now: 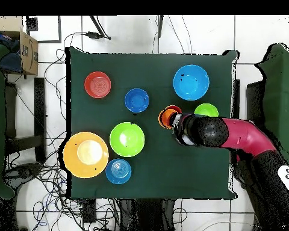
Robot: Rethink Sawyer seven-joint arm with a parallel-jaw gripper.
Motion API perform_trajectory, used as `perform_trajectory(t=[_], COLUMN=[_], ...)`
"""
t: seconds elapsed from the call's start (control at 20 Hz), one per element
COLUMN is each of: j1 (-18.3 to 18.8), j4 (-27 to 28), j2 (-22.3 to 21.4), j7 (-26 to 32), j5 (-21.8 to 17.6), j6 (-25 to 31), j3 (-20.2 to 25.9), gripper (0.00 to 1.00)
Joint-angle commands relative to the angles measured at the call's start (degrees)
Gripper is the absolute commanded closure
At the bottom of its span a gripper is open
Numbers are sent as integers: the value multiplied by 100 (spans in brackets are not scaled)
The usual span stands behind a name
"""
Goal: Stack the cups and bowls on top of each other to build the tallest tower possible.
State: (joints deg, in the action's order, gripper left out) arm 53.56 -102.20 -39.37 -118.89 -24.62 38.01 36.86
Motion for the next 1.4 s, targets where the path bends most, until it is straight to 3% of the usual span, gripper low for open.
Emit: perform_trajectory(t=[0.05, 0.9, 1.4], j1=[8, 74, 116], j4=[294, 818, 762], j2=[288, 534, 617], j7=[1612, 1862, 1752], j5=[-455, -765, -913], j6=[617, 681, 646], j3=[283, 412, 407], gripper=[100, 100, 100])
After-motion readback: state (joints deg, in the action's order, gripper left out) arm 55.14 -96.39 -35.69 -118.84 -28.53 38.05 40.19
